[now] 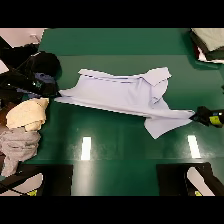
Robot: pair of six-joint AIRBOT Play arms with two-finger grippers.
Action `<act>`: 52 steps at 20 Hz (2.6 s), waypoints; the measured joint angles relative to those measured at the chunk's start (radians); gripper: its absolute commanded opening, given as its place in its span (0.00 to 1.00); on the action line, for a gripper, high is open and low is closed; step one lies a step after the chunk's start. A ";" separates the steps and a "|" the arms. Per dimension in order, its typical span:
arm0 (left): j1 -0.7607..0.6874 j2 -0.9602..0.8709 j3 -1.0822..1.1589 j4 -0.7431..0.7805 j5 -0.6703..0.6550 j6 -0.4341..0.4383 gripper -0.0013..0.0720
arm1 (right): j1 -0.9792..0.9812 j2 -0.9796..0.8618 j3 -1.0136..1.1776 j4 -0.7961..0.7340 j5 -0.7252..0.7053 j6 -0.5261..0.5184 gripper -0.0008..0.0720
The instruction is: Fold the shirts.
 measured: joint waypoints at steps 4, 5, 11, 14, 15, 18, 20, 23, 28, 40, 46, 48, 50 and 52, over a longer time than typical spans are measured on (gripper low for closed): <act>0.000 0.027 0.073 0.018 -0.026 -0.023 0.05 | 0.201 -0.074 0.185 0.002 0.012 -0.004 0.03; 0.000 0.043 0.116 0.021 -0.025 -0.029 0.05 | 0.244 -0.083 0.251 0.003 -0.005 0.000 0.03; 0.000 0.137 0.554 0.024 -0.018 -0.063 0.05 | 0.352 -0.100 0.726 0.006 -0.129 0.037 0.03; 0.000 0.185 0.769 0.022 0.019 -0.090 0.05 | 0.363 -0.094 0.953 0.003 -0.183 0.043 0.03; 0.000 0.211 0.813 0.018 0.051 -0.098 0.05 | 0.365 -0.085 1.011 0.000 -0.200 0.045 0.03; 0.000 0.288 0.881 -0.010 0.148 -0.109 0.05 | 0.368 -0.040 1.139 -0.057 -0.245 0.067 0.03; 0.000 0.331 0.903 -0.050 0.198 -0.113 0.05 | 0.370 0.006 1.191 -0.134 -0.264 0.101 0.03; 0.000 0.364 0.911 -0.109 0.231 -0.116 0.05 | 0.370 0.063 1.225 -0.281 -0.253 0.173 0.03; 0.000 0.357 0.729 -0.117 0.225 -0.130 0.05 | 0.369 0.013 1.241 -0.428 -0.068 0.233 0.03; 0.000 -0.133 0.341 -0.095 0.125 -0.084 0.05 | 0.370 -0.558 1.073 -0.439 0.222 0.245 0.03; -0.001 -0.315 0.327 -0.103 0.373 -0.014 0.05 | 0.370 -0.695 0.955 -0.432 -0.113 0.274 0.03; -0.001 -0.346 0.326 -0.105 0.458 0.005 0.05 | 0.374 -0.721 0.943 -0.431 -0.213 0.289 0.03; -0.001 -0.372 0.325 -0.104 0.512 0.020 0.05 | 0.384 -0.739 0.937 -0.433 -0.278 0.297 0.03; -0.001 -0.393 0.325 -0.097 0.529 0.029 0.05 | 0.393 -0.747 0.933 -0.437 -0.310 0.300 0.03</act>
